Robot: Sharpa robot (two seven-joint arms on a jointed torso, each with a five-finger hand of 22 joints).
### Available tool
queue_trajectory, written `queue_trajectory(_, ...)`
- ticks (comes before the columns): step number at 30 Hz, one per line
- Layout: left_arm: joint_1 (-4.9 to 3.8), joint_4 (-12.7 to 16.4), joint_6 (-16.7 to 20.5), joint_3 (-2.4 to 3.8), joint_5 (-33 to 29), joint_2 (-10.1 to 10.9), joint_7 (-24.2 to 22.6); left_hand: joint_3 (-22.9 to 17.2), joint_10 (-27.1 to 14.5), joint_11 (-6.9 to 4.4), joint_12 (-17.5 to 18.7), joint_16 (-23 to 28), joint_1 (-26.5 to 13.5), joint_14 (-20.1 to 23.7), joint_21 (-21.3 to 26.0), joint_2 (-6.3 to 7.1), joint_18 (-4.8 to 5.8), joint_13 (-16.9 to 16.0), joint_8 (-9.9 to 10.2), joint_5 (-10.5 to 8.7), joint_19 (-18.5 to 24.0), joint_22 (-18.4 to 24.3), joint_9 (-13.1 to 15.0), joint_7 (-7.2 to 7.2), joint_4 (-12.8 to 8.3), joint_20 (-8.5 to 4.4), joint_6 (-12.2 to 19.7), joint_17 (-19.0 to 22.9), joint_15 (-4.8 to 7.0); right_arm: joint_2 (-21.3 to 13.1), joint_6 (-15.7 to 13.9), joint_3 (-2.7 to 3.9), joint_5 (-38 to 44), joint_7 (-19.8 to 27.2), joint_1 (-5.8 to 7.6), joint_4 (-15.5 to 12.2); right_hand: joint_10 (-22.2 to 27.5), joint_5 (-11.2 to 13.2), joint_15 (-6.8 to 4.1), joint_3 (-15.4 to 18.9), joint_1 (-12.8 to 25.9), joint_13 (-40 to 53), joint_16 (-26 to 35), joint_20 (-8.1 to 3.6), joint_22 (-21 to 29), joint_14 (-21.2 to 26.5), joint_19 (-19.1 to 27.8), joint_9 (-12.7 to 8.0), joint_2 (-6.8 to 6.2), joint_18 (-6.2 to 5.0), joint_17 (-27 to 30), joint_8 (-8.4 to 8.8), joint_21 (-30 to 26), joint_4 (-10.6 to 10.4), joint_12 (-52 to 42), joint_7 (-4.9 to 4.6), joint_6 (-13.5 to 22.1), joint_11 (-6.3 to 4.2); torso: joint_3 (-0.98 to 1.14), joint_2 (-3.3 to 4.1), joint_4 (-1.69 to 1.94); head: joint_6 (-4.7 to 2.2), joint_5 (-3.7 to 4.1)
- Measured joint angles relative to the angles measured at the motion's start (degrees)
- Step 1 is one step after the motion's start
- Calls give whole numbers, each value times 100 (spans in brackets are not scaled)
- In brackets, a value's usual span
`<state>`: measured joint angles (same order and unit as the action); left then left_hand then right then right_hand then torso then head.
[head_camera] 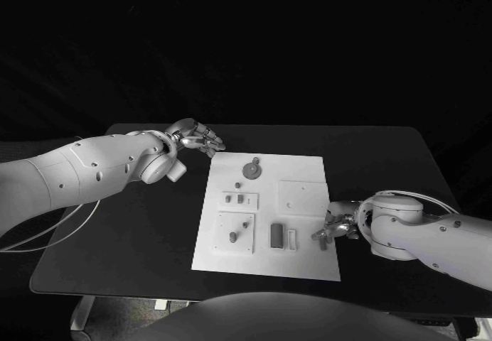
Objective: Assemble the parts on the task board
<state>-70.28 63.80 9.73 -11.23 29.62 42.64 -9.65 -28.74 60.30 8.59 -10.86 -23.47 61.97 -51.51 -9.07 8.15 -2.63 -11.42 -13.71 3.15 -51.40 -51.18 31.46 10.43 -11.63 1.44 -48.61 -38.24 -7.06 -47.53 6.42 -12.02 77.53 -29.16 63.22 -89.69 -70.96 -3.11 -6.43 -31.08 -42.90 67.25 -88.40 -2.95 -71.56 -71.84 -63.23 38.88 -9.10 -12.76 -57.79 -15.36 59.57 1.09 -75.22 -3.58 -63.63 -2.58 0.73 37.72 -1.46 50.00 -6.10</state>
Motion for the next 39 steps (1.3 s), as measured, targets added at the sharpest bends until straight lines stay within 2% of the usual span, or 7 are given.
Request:
queue_trajectory(6, 0, -1, 0, 0, 0, -6, 0, 0, 0, 0, 0, 0, 0, 0, 0, 0, -1, 0, 0, 0, 0, 0, 0, 0, 0, 0, 0, 0, 0, 94, 1, -1, 24, 6, -7, 60, -1, 0, 5, -34, -36, 14, 0, 0, -14, -5, 0, 18, 36, 0, -14, -1, 0, 41, 0, 9, -30, 0, -3, 0, -1, 0, -3)
queue_trajectory(9, 0, 1, 0, 0, 0, -6, 0, 0, 0, 0, 0, 0, 0, 0, 0, 0, 0, 0, 0, 0, 0, 0, 0, 0, 0, 0, 0, 1, 0, 143, 13, 3, 55, 8, -19, 112, -1, 0, 21, 19, -149, 14, 0, 1, -24, -21, 0, 254, 148, -1, -26, -6, 0, 230, -22, 0, -38, 1, -3, -1, -1, 0, -9)
queue_trajectory(14, -2, 2, 0, 0, 1, 4, 0, 0, 0, 0, 0, 0, 0, 0, 0, 0, 0, 0, 0, 0, 0, -5, 0, 0, 0, 0, 0, -5, 0, 201, 46, 10, 164, 22, -39, 173, -2, 0, 21, 78, -194, 14, 0, 1, -24, -21, 0, 254, 193, -1, -25, -18, 0, 417, -22, -1, -48, 1, -3, -1, -1, 0, -22)
queue_trajectory(22, -1, 5, -1, 0, 1, 4, 0, 0, 0, 0, 0, 0, 0, 0, 0, 0, 0, 0, 0, 0, 0, -5, -5, 0, 0, 0, 0, -5, 0, 301, 61, 26, 409, 26, -65, 216, -13, 0, 42, 77, -647, 12, 0, 9, -40, -42, 8, 256, 504, -1, -15, -19, 0, 1360, -22, 44, -100, 10, -1, -2, -5, 0, -35)
queue_trajectory(27, 0, 5, -1, 0, 1, 4, 0, 0, 0, 0, 0, 0, 0, 0, 0, 0, 0, 0, 0, 0, 0, -4, -5, 0, 0, 0, 0, -5, 0, 346, 60, 29, 540, 26, -70, 229, -13, 1, 43, 70, -729, 7, 0, 10, -38, -41, 9, 267, 496, 0, -15, -19, 0, 1528, -22, 44, -100, 10, 3, -2, -7, 0, -32)
queue_trajectory(33, 0, 7, -1, 0, 1, 9, 1, 0, 0, 0, 0, 0, 0, 0, 0, 0, 0, 0, 0, 0, 0, -6, -4, 0, 0, 0, 0, -10, 0, 355, 15, 34, 614, 44, -81, 216, -32, -697, 71, -10, -866, -14, 0, 32, -29, -53, -11, 267, 480, 0, -4, -19, 0, 1544, -22, 44, -100, 31, 3, -2, -6, 0, -26)
queue_trajectory(39, -1, 7, -1, 0, 1, 7, 2, 0, 0, 0, 0, 0, 0, 0, 0, 0, 0, 0, 0, 0, 0, -9, -4, 0, 0, 0, 0, -9, 0, 326, -135, 24, 512, 77, -96, 208, -32, -1139, 100, -31, -872, -14, 0, 57, -29, -63, -18, 342, 474, 0, -9, -19, 0, 1534, -22, 44, -100, 33, 2, -2, -5, 0, -27)
